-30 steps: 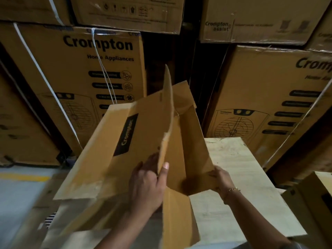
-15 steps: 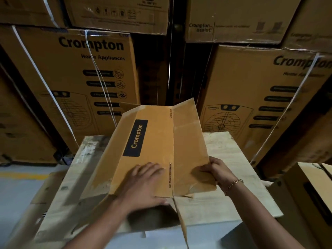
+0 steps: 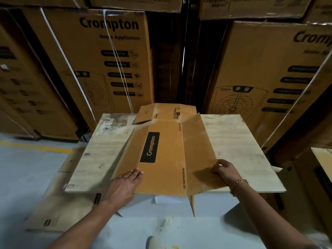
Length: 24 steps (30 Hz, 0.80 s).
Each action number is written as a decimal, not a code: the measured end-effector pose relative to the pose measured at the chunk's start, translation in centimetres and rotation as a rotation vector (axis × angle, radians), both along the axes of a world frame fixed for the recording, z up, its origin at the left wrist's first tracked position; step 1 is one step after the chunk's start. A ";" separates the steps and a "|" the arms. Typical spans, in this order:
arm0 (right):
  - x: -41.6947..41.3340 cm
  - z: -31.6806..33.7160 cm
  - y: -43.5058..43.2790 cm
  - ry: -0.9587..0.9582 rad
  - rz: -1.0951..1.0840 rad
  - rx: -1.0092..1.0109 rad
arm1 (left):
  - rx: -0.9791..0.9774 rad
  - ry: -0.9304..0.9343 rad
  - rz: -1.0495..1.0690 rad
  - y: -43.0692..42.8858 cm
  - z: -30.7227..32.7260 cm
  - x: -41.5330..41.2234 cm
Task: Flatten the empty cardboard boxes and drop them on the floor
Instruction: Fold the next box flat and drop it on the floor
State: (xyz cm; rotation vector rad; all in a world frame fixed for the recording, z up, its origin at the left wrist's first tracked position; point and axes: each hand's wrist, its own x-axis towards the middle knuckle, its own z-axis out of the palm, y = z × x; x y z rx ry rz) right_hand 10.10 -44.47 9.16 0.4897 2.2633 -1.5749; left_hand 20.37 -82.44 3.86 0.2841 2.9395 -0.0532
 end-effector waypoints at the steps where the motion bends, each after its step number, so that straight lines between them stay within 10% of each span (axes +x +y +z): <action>1: 0.7 -1.1 0.2 -0.013 -0.021 0.006 | -0.005 -0.010 -0.009 0.5 -0.4 0.6; 12: 5.8 -10.4 1.9 -0.342 0.043 0.079 | -0.137 -0.287 0.074 2.1 -4.5 3.3; 24: 4.3 -14.7 -0.2 -0.432 0.020 0.119 | 0.466 -0.394 0.941 -4.5 -9.7 0.4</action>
